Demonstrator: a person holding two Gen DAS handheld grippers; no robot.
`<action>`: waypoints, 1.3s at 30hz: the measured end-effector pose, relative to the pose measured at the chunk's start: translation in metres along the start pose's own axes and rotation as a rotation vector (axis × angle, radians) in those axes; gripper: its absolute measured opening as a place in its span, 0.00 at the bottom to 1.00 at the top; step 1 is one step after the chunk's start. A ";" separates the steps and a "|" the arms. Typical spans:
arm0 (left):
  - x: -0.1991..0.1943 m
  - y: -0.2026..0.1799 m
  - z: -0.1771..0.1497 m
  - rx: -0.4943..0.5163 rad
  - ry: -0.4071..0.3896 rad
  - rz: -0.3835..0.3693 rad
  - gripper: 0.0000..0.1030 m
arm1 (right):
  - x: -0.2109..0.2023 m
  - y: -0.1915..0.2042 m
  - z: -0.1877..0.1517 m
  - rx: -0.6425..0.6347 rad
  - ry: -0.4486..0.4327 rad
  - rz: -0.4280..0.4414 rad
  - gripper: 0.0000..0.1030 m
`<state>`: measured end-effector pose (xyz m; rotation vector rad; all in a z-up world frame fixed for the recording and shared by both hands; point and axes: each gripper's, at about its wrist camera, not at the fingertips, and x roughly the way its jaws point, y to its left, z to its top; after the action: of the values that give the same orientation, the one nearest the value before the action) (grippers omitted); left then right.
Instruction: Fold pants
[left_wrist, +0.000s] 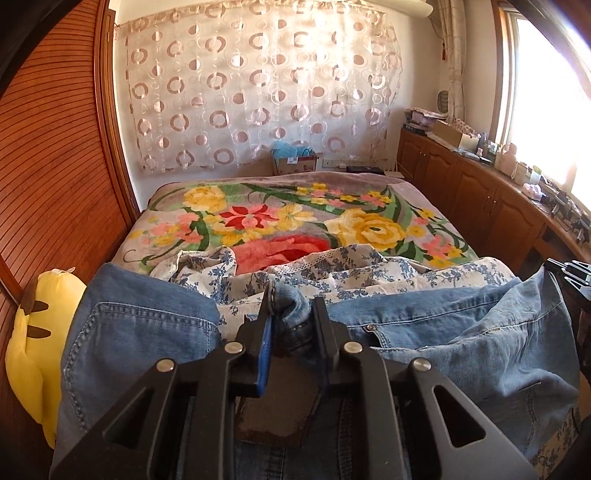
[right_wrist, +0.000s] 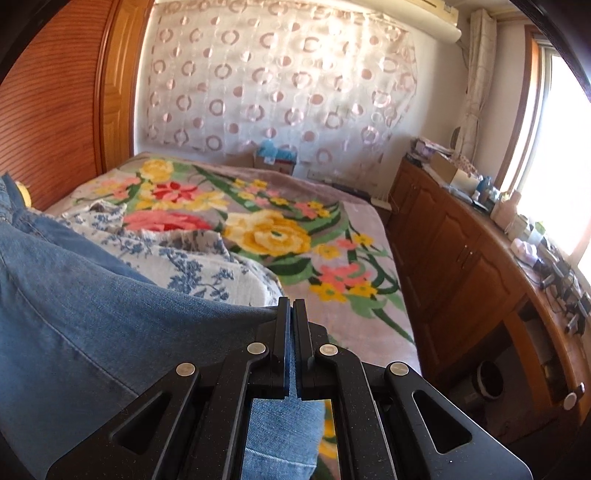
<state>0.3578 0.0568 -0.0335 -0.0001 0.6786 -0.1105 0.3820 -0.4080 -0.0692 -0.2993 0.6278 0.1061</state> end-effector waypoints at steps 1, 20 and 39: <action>0.001 0.001 0.001 -0.001 0.003 0.000 0.21 | 0.002 0.002 -0.002 0.009 0.011 0.005 0.00; -0.026 -0.003 -0.016 0.004 -0.022 -0.105 0.65 | -0.033 0.091 0.028 -0.050 -0.012 0.295 0.37; -0.023 -0.026 -0.050 0.077 0.001 -0.110 0.73 | -0.016 0.159 0.016 -0.115 0.123 0.430 0.42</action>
<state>0.3064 0.0352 -0.0570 0.0370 0.6748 -0.2426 0.3479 -0.2521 -0.0863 -0.2788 0.8029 0.5412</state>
